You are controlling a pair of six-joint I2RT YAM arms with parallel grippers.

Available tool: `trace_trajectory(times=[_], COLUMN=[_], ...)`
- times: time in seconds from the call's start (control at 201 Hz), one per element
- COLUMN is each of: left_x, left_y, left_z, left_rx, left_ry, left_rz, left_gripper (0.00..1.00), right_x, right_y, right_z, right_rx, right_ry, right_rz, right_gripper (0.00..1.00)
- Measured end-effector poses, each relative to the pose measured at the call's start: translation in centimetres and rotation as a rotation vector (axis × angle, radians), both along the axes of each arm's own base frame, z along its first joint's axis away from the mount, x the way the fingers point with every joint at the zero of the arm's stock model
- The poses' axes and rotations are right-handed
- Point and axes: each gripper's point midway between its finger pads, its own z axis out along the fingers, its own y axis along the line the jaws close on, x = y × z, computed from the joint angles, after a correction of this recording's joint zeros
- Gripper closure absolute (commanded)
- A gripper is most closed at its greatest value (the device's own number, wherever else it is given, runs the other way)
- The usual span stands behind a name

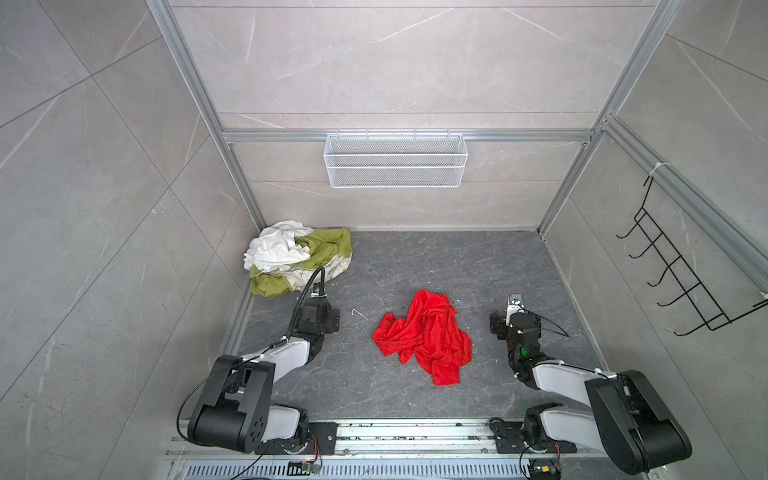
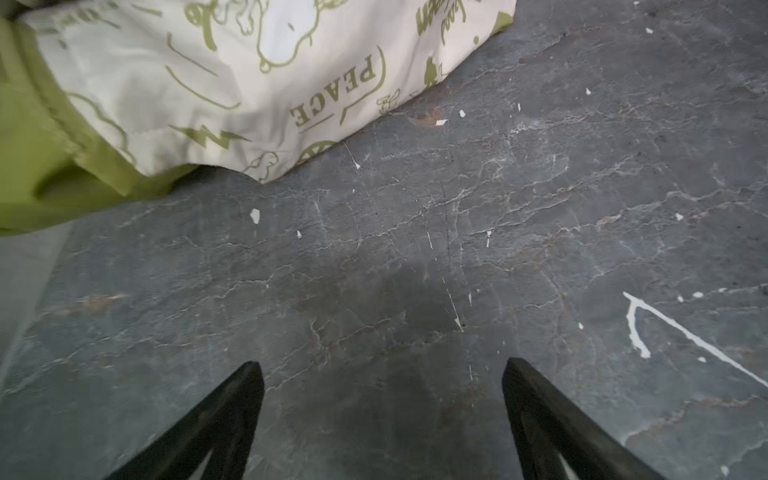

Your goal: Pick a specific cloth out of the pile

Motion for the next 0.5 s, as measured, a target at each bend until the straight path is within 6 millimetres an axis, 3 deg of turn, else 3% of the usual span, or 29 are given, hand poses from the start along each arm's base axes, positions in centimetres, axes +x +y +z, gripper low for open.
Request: trace_trajectory(times=[0.05,0.1,0.169,0.379,0.503], left_x=[0.6,1.1,1.4,2.3,2.3], left_y=[0.6,1.4,2.6,2.9,3.1], left_z=[0.5,1.1,2.1,2.2,1.7], left_rx=[-0.051,-0.072,-0.074,-0.083,-0.084], left_ry=[-0.024,-0.059,-0.128,-0.19,-0.203], left_rz=[0.0,0.004,0.026,0.019,0.023], left_gripper=[0.09,0.03,0.04,0.06,0.06], right_x=[1.1,2.1,2.5,4.2,4.1], right_y=[-0.4,-0.4,-0.3,-0.4,-0.3], right_z=[1.1,2.1,2.8,2.3,2.3], right_rx=[0.013,0.023,0.032,0.021,0.019], right_ry=[-0.027,-0.055,-0.077,-0.026,-0.024], right_rz=[-0.02,-0.026,-0.02,-0.04,-0.04], right_gripper=[0.0,0.0,0.0,0.0,0.0])
